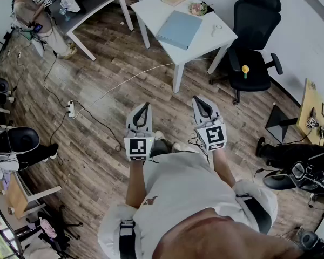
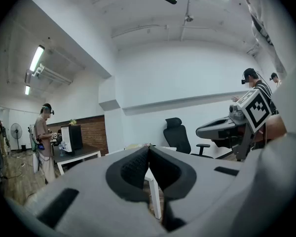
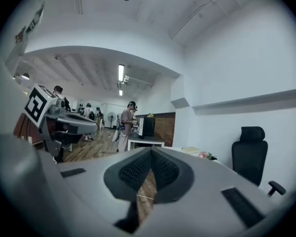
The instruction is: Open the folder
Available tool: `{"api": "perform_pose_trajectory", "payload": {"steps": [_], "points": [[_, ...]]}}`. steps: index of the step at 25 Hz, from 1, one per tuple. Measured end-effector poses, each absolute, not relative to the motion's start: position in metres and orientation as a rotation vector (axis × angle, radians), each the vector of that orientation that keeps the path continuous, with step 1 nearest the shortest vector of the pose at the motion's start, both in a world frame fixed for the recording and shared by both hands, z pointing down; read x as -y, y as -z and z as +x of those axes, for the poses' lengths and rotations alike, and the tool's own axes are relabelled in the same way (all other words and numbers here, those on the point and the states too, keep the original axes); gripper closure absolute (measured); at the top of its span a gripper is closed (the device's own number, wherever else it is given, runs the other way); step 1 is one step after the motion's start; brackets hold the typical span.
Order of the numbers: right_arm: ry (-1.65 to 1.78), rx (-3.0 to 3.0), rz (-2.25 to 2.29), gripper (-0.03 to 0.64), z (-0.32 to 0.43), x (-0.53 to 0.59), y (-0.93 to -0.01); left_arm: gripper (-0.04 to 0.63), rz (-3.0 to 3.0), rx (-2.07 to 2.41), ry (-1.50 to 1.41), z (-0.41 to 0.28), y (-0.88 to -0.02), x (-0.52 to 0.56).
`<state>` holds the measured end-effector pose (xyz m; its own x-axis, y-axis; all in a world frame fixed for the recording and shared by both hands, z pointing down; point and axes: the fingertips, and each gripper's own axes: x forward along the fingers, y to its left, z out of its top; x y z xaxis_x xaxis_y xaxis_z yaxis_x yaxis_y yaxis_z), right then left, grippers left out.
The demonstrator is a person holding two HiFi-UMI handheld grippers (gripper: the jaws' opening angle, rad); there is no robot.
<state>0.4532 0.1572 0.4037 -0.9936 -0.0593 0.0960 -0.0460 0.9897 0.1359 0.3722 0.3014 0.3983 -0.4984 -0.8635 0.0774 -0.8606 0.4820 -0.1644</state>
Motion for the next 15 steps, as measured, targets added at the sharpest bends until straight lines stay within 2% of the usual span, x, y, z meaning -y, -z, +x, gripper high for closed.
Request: {"api": "perform_pose_trajectory", "payload": {"steps": [10, 13, 15], "points": [[0.199, 3.074, 0.053, 0.611, 0.452, -0.142, -0.395, 0.591, -1.528, -2.685, 0.285, 0.374, -0.391, -0.278], [0.213, 3.067, 0.056, 0.611, 0.442, -0.137, -0.395, 0.553, -1.508, -2.698, 0.284, 0.365, -0.392, -0.275], [0.214, 3.054, 0.053, 0.562, 0.434, -0.136, -0.397, 0.533, -1.496, -2.71, 0.288, 0.356, -0.395, -0.273]]}}
